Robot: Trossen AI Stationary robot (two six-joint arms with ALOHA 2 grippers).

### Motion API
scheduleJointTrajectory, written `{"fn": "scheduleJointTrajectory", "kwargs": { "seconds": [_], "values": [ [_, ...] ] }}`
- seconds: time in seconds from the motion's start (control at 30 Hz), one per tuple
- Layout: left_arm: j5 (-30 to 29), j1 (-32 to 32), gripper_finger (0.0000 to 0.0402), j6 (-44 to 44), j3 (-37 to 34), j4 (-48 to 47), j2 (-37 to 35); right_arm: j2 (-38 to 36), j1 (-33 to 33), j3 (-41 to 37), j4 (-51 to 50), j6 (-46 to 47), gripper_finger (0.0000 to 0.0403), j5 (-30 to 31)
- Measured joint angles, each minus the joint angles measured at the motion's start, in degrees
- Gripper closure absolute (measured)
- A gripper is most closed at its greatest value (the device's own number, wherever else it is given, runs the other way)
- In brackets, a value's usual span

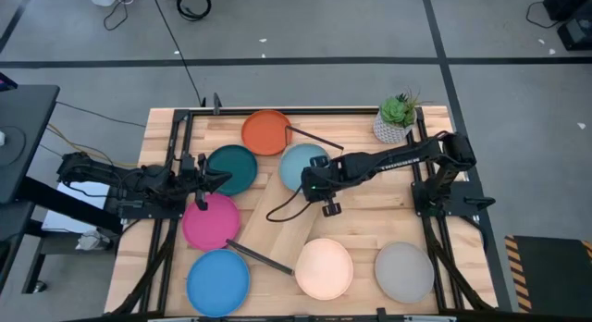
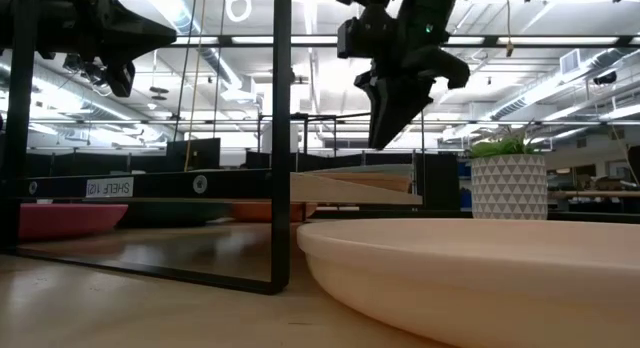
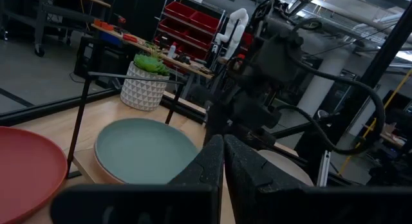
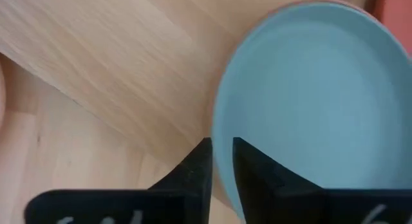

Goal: Place and stack plates onto a shelf
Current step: Stack the light blue plate on top of the brown plate on the shelf

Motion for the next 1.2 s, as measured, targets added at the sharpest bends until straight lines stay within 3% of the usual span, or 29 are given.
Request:
{"fn": "scheduleJointTrajectory", "kwargs": {
  "seconds": [0.17,0.3,0.43,0.6,0.7,0.93,1.2],
  "values": [
    [-0.02,0.01,0.0381,0.04,0.00,0.02,0.00,-0.11,1.54,5.82,-5.61,5.02,0.0318,0.13],
    [0.00,0.00,0.0381,0.07,0.00,0.00,0.00,-0.11,3.78,5.40,-6.05,9.38,0.0317,-2.62],
    [0.00,0.02,0.0381,0.07,0.00,0.00,-0.01,-0.07,5.27,2.37,-7.15,13.65,0.0319,8.47],
    [0.00,0.00,0.0381,0.07,0.00,0.02,-0.02,-0.07,1.75,-0.96,-6.57,21.76,0.0320,14.86],
    [-0.02,0.01,0.0381,0.09,0.00,0.02,-0.01,-0.07,0.23,-3.11,-5.79,22.22,0.0320,18.08],
    [-0.02,0.02,0.0381,0.13,0.00,0.02,-0.02,-0.26,-1.66,-7.74,-0.64,22.07,0.0320,15.37],
    [0.00,0.00,0.0381,0.13,0.00,0.04,-0.02,-0.19,1.43,-1.35,-3.93,19.38,0.0320,18.52]
  ]
}}
